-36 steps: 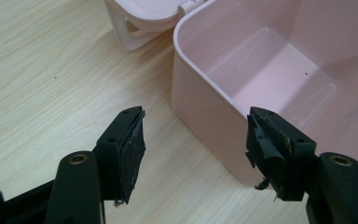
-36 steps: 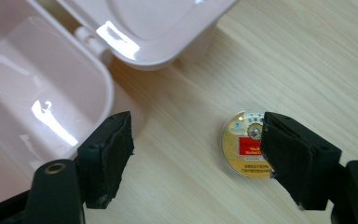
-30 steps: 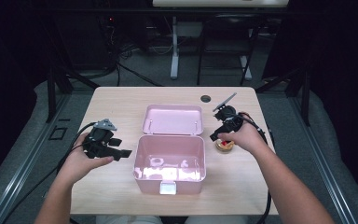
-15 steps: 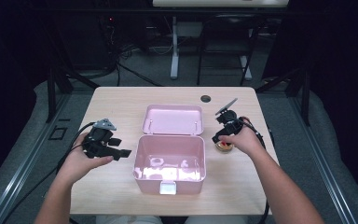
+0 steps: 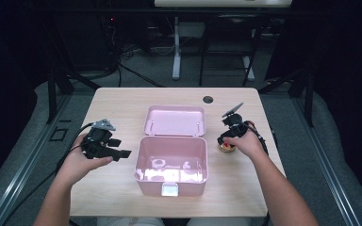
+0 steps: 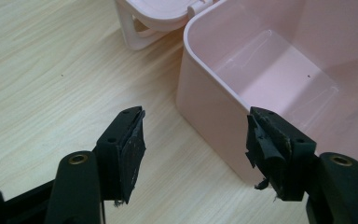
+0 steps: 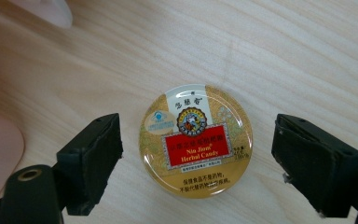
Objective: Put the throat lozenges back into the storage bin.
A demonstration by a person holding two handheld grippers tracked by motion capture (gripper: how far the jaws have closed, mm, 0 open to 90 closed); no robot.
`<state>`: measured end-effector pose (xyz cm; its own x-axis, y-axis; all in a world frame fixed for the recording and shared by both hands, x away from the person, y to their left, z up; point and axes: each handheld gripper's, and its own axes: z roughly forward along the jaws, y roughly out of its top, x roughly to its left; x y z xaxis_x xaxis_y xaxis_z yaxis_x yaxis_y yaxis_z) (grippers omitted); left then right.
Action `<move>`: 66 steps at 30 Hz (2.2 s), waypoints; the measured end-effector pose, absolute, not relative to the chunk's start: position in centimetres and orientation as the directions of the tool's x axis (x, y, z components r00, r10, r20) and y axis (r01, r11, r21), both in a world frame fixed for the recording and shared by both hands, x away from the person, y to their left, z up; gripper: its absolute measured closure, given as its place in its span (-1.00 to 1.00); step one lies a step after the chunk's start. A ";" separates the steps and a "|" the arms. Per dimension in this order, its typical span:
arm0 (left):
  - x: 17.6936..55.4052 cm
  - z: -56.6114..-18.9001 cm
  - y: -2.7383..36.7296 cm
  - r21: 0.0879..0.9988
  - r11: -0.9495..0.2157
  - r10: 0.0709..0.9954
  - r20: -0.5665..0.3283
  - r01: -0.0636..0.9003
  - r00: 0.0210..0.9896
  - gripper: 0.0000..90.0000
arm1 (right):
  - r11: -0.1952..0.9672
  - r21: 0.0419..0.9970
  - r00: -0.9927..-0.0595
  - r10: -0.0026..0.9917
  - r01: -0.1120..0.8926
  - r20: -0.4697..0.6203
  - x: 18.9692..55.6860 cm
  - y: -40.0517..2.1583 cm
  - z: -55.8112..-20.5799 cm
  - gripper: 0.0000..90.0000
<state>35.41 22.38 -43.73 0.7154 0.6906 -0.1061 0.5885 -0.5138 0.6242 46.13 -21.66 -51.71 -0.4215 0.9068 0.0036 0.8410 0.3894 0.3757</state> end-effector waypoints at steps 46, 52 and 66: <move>35.6 -43.9 22.6 0.622 -0.510 0.692 -0.113 0.594 0.713 -0.18 | 0.393 0.266 -0.414 0.910 0.880 0.021 46.0 -21.6 -53.7 -0.53; 35.6 -43.9 22.5 0.620 -0.510 0.693 -0.114 0.596 0.712 -0.18 | 0.423 0.239 -0.438 0.899 0.874 0.013 44.7 -21.7 -53.4 -0.53; 35.6 -44.0 22.5 0.617 -0.514 0.691 -0.113 0.596 0.714 -0.18 | 0.490 0.204 -0.502 0.865 0.847 0.004 42.5 -21.0 -53.4 -0.54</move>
<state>35.59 22.51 -43.99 0.7136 0.6913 -0.1134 0.5959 -0.5139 0.6171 42.52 -21.01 -53.43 -0.5015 0.8651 0.0041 0.8473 0.4902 0.2042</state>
